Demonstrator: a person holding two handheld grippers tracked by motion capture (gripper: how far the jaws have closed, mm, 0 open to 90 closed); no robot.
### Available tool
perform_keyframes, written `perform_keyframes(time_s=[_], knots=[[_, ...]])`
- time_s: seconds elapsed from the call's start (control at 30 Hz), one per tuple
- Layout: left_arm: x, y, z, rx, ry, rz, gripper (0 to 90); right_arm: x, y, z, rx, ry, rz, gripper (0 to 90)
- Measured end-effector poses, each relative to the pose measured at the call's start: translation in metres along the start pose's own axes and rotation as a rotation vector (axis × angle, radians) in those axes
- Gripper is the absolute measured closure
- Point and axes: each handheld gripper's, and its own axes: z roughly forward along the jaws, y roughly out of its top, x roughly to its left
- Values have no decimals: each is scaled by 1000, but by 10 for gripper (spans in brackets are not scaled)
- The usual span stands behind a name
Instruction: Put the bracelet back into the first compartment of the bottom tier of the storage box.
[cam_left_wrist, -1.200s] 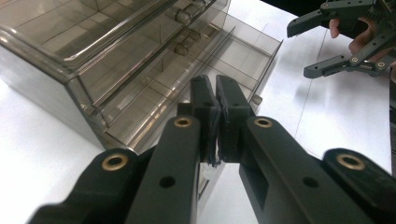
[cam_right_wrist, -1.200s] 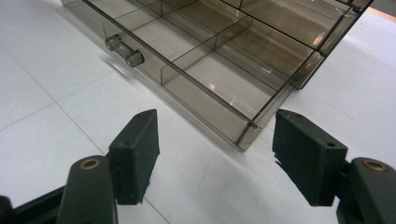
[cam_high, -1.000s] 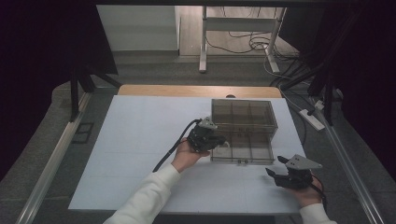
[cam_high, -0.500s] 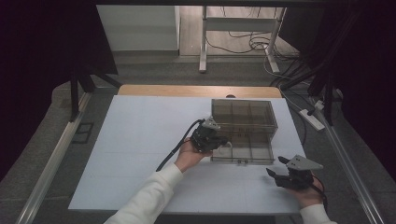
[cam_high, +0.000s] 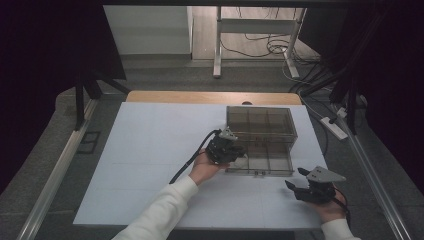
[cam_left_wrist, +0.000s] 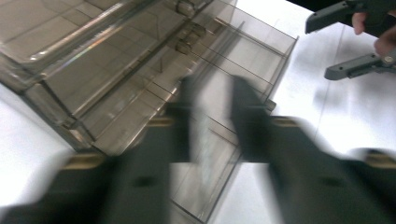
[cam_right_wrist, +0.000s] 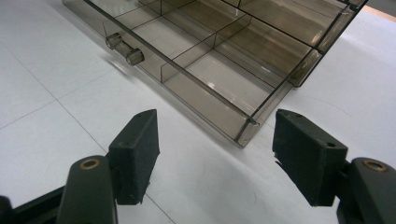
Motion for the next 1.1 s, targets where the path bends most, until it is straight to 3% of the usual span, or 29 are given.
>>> perform_keyframes(time_s=[0.03,0.07,0.3,0.43,0.8,1.1], knots=[[1,0,-1,-1,15,-3,558,0,0,0,-3,-1,2,317],[2,0,-3,-5,9,-10,524,0,0,0,-4,-1,1,317],[5,-1,-13,-13,8,-20,446,-1,0,0,-2,-4,0,316],[5,-5,-19,-9,30,-19,383,-1,0,-1,-3,-1,3,316],[6,-23,-52,-19,64,-21,332,-1,2,0,-10,0,4,311],[1,-50,-82,-41,114,-20,325,-1,4,1,-18,4,11,283]])
